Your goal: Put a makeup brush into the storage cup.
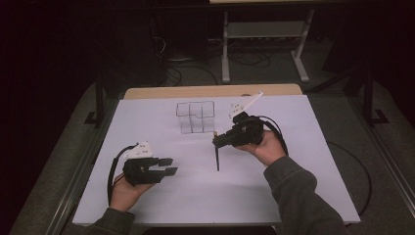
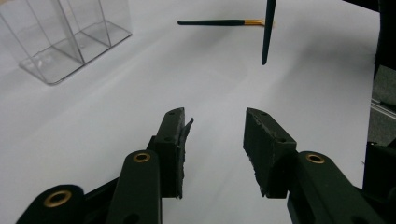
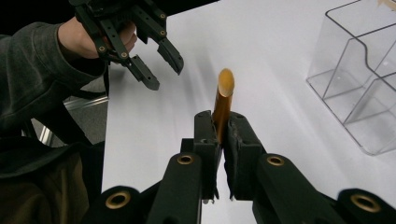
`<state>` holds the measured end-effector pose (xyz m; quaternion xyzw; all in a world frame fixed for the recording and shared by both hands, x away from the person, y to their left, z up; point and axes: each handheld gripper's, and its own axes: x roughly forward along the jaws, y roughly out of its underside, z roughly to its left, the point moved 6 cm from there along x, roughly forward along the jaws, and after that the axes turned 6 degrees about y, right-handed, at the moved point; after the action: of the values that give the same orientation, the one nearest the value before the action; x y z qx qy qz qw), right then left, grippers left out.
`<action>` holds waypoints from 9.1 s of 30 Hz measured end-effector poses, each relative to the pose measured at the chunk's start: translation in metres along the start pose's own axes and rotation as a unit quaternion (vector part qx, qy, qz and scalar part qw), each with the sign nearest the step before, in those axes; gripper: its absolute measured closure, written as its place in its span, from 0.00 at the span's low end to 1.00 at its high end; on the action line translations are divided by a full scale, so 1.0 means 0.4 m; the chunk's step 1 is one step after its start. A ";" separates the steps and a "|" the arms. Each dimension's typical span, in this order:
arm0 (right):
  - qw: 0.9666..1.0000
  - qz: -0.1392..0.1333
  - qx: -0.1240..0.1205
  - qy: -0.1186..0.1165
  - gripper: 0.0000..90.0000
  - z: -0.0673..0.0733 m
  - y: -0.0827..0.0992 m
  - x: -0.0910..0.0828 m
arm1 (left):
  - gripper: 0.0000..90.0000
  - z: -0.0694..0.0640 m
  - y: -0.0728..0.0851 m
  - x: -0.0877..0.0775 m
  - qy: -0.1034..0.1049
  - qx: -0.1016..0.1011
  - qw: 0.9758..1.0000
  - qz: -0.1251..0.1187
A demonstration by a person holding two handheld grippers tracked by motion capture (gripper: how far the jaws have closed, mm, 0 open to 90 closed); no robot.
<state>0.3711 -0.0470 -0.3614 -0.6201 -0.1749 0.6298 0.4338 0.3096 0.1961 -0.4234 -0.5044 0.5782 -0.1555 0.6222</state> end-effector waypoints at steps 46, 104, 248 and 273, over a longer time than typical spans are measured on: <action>0.999 0.006 -0.015 0.044 0.92 -0.084 -0.125 -0.064 | 0.48 0.029 0.028 -0.025 -0.038 -0.021 0.999 -0.007; 0.997 0.005 -0.018 0.077 0.92 -0.218 -0.340 -0.008 | 0.43 0.039 0.021 -0.049 -0.037 -0.022 0.999 -0.026; 0.989 0.030 0.090 0.118 0.75 -0.320 -0.161 0.198 | 0.40 0.042 0.030 -0.037 -0.033 -0.025 0.999 -0.016; 0.988 0.004 0.096 0.118 0.64 -0.279 -0.091 0.097 | 0.38 0.046 0.032 -0.027 -0.033 -0.024 0.999 -0.014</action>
<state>0.4927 -0.0323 -0.3769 -0.6462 -0.0587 0.5681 0.5062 0.3177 0.2184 -0.4308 -0.5319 0.5536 -0.1337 0.6267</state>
